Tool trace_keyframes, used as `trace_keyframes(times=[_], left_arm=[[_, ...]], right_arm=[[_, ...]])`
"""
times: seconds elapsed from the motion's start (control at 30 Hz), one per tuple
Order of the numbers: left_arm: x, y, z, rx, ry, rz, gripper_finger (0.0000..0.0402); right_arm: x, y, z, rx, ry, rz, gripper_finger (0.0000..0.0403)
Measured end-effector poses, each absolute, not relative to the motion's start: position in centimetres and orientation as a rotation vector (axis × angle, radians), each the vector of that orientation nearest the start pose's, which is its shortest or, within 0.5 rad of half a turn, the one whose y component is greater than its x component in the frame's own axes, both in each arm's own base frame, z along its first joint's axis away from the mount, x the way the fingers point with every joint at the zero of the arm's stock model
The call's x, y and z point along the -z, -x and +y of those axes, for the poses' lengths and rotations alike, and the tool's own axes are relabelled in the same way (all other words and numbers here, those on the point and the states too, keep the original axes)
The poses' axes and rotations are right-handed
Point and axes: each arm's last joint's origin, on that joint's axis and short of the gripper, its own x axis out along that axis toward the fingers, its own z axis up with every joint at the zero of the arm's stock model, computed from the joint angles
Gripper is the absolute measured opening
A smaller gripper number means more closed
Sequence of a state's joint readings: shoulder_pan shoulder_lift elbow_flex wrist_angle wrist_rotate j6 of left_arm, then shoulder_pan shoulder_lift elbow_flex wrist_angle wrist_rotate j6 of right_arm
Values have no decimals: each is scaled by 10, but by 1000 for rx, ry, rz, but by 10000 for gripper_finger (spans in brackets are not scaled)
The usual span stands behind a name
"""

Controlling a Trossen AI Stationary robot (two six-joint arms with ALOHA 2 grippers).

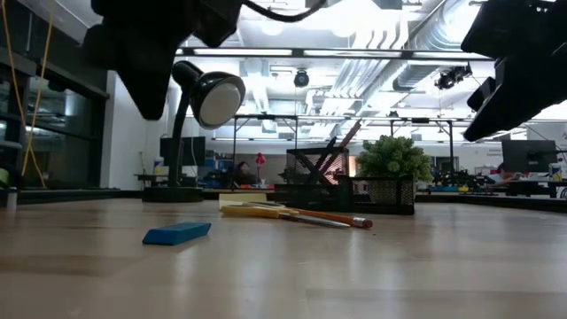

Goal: Pick and place office supplies into organizer
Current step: Put the eraser into the desk organizer

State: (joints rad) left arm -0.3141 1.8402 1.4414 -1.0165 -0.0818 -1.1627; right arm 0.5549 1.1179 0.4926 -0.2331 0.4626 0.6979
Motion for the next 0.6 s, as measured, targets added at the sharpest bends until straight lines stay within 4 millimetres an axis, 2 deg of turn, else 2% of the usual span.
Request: trace_keyframes(times=[0.3, 0.43, 0.6], left_arm=[[-194, -352, -108, -568, 878, 1458, 3], [-181, -365, -109, -541, 927, 1412, 3], [-177, -375, -111, -559, 925, 1295, 3]], right_arm=[[-176, -177, 93, 205, -227, 707, 4], [-177, -178, 93, 224, -224, 683, 4], [-177, -178, 93, 233, -227, 671, 8]])
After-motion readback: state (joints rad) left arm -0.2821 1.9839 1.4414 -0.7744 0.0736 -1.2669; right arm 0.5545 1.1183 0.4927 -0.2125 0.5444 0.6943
